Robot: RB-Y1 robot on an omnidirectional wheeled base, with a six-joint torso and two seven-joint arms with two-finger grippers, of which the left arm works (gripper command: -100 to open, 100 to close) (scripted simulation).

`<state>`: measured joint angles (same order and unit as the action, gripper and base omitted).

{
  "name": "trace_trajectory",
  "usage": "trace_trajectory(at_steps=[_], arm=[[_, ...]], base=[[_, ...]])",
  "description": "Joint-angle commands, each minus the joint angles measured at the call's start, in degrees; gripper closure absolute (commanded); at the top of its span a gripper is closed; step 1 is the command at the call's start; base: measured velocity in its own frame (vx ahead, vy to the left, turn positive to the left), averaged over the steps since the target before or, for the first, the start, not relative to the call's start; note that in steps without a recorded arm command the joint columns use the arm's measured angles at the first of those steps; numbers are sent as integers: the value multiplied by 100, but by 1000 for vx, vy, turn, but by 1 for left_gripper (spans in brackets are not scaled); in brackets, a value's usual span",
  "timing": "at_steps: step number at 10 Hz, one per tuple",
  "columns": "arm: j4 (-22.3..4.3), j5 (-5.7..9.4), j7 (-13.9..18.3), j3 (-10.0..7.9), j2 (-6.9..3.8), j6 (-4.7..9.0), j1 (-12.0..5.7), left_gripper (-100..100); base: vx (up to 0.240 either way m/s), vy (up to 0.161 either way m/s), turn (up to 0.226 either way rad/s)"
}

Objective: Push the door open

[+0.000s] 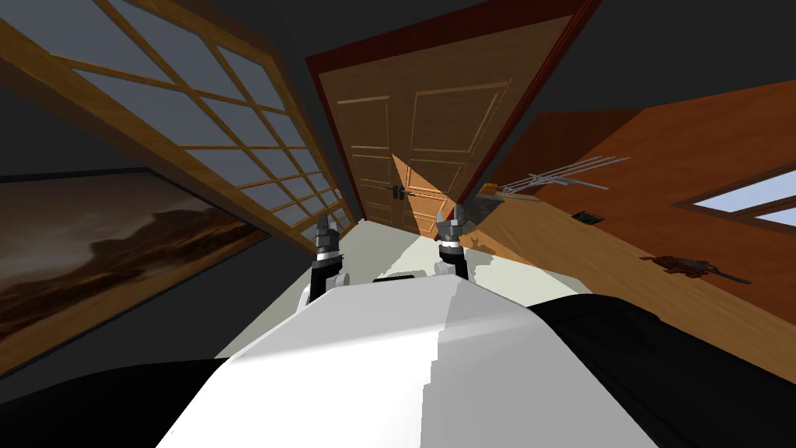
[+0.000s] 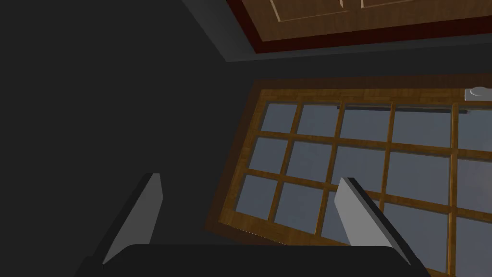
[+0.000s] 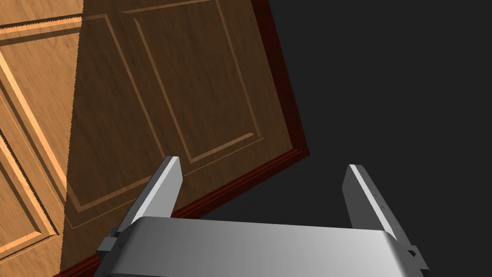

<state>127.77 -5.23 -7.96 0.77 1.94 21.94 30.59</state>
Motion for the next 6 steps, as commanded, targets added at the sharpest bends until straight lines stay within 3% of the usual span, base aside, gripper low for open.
trace_trajectory(at_steps=[1, 6], arm=[[-207, 58, -13, 21, -90, 7, -136, -100], [-812, 227, -52, 81, -291, 26, -533, -100]], base=[[114, 32, -45], [109, 10, -39]])
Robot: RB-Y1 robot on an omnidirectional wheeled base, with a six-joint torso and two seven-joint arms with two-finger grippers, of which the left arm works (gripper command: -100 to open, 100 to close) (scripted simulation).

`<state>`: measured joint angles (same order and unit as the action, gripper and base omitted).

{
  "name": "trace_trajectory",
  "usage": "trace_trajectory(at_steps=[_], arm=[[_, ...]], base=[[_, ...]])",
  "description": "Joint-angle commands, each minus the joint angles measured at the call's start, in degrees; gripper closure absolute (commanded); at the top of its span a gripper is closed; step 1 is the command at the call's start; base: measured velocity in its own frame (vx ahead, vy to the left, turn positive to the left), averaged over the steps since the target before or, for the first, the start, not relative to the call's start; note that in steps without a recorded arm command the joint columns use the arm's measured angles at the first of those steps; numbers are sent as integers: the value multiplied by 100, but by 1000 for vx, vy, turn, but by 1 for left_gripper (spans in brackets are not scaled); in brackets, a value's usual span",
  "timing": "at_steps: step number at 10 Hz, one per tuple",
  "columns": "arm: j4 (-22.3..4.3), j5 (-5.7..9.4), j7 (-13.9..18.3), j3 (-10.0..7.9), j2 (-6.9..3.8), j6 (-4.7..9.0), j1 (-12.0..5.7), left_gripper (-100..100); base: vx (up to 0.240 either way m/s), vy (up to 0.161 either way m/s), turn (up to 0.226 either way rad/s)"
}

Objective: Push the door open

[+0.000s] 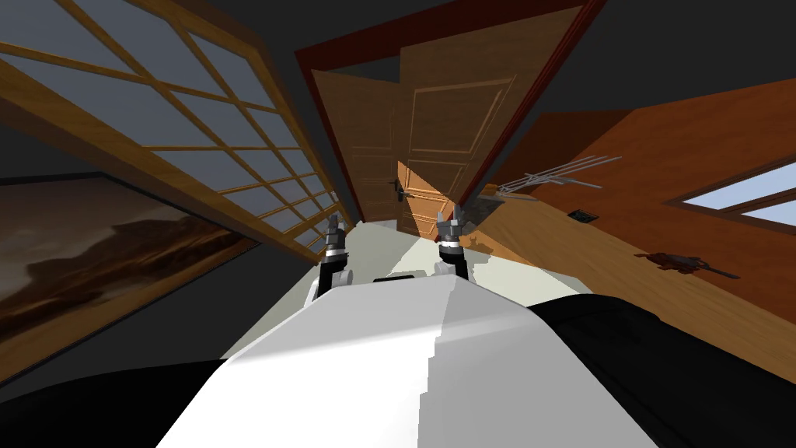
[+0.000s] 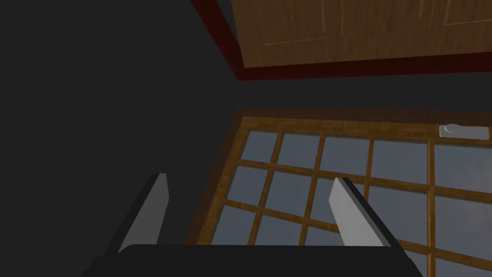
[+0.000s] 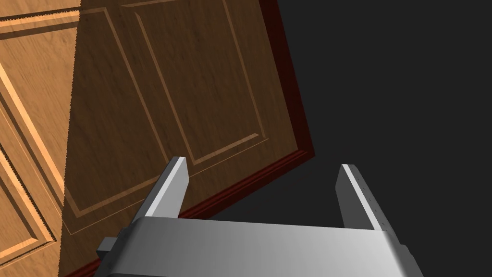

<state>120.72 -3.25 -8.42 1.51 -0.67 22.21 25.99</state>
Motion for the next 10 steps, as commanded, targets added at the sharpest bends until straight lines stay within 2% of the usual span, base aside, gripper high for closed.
trace_trajectory(at_steps=[1, 2, 10], arm=[[-188, 52, -12, 15, -54, 2, -127, -100], [-387, 107, -25, 35, -101, 8, -257, -100], [-1256, 351, -81, 121, -273, 36, -827, -100]], base=[[119, 23, -32], [126, 30, -51], [94, 20, -33]])
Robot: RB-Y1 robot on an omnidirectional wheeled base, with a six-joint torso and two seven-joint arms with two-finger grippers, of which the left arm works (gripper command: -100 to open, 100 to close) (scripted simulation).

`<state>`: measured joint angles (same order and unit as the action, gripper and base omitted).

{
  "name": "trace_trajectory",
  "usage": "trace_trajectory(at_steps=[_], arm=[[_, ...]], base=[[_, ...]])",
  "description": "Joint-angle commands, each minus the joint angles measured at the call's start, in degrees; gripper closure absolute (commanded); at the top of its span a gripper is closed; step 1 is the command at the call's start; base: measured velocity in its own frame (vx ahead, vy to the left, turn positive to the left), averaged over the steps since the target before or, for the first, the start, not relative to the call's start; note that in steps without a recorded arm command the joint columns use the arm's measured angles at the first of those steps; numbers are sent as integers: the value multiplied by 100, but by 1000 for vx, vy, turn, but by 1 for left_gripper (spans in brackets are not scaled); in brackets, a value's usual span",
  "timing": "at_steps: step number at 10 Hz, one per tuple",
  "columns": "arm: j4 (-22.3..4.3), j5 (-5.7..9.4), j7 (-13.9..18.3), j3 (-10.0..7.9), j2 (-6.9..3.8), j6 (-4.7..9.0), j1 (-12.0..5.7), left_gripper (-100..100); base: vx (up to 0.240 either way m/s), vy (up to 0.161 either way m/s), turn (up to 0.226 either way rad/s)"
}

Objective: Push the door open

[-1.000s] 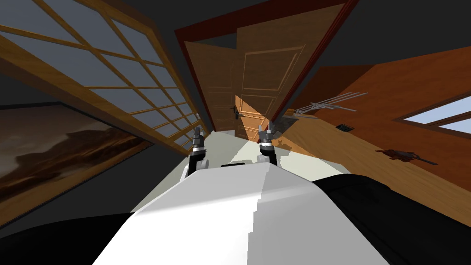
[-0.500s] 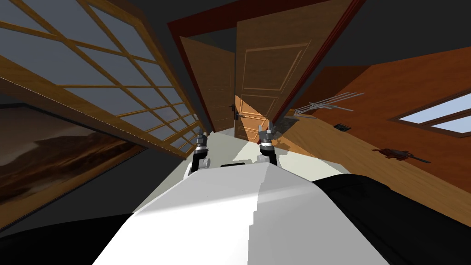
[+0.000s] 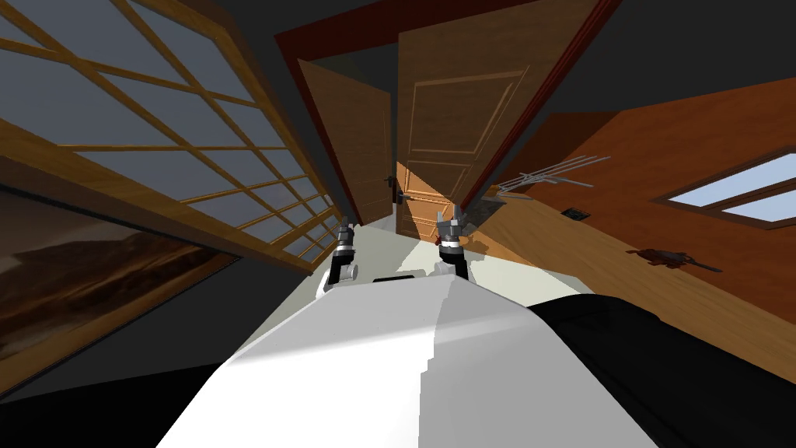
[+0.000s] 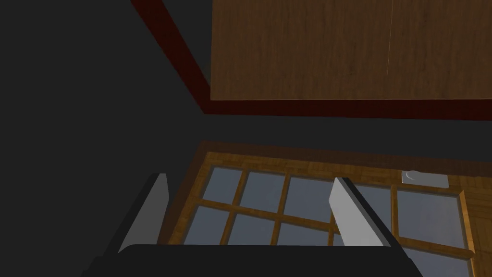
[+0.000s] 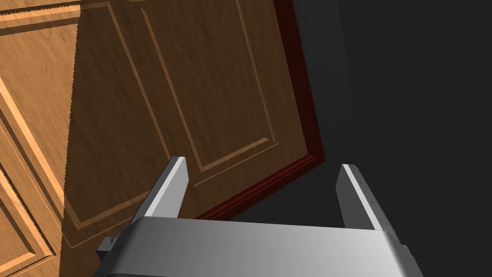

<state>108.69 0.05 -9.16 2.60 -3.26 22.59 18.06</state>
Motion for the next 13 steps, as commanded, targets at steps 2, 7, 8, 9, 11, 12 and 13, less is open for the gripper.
trace_trajectory(at_steps=[2, 7, 8, 9, 11, 12, 13], arm=[[-298, 89, -22, 37, -48, 6, -194, -100], [-942, 269, -64, 101, -121, 27, -616, -100], [-1077, 307, -73, 114, -130, 31, -705, -100], [-1213, 345, -81, 128, -140, 35, -794, -100], [-1484, 421, -99, 155, -159, 44, -972, -100], [-1620, 459, -108, 168, -167, 49, -1062, -100], [-1760, 498, -117, 182, -170, 53, -1154, -100]], base=[[109, 17, -39], [96, 19, -38], [88, 22, -46], [89, 40, -45], [96, 37, -46], [108, 22, -33], [89, 26, -41]])
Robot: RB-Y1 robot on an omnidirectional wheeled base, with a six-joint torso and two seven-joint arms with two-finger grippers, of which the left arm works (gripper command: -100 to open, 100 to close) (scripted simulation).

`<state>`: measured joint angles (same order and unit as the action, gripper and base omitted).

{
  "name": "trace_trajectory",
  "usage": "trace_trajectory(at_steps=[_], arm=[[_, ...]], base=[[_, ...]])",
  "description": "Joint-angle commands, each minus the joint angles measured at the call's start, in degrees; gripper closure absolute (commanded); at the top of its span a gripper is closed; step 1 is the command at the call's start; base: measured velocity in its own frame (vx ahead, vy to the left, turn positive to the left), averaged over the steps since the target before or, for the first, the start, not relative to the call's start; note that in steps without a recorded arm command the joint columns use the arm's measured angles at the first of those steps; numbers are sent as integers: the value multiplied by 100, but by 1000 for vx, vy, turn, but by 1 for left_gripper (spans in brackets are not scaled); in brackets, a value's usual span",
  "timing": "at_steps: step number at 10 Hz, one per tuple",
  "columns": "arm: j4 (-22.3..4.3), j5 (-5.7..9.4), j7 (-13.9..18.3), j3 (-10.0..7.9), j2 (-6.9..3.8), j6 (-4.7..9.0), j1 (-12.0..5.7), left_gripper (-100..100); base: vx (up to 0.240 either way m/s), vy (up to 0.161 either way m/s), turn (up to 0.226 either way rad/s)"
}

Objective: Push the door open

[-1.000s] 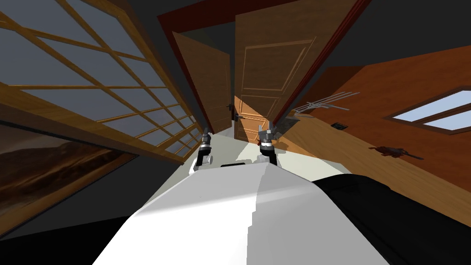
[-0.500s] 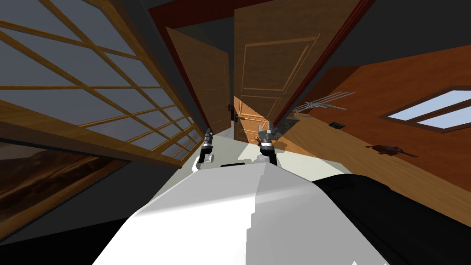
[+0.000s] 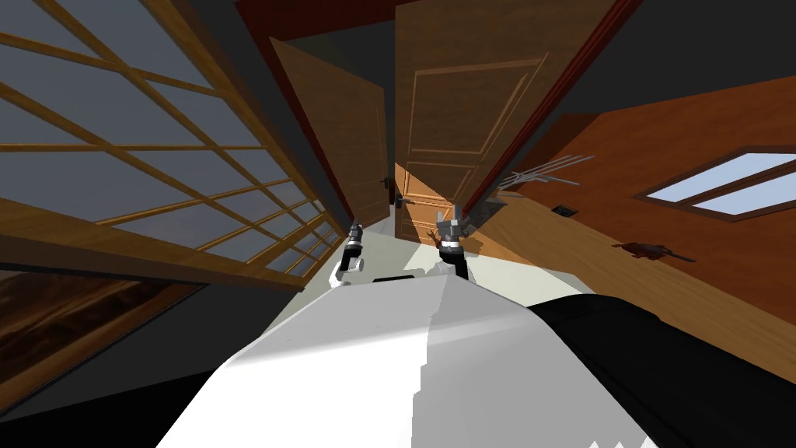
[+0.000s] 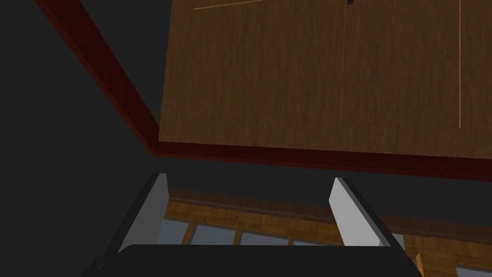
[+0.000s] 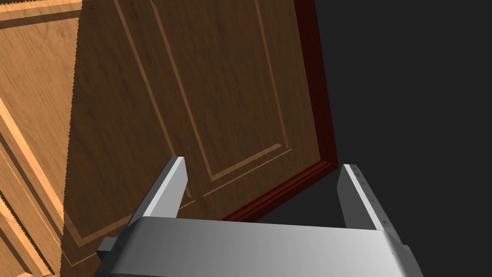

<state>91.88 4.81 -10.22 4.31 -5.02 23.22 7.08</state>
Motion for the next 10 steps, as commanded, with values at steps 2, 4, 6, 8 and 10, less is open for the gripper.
trace_trajectory(at_steps=[2, 4, 6, 8, 10], arm=[[-358, 101, -29, 39, -1, -1, -240, -100], [-638, 179, -47, 67, -7, 7, -423, -100], [-917, 257, -65, 95, -2, 16, -607, -100], [-1196, 335, -83, 123, 5, 25, -790, -100], [-1474, 413, -101, 150, 13, 34, -973, -100]], base=[[84, 26, -42], [106, 28, -50], [99, 29, -37], [98, 34, -50], [91, 32, -38]])
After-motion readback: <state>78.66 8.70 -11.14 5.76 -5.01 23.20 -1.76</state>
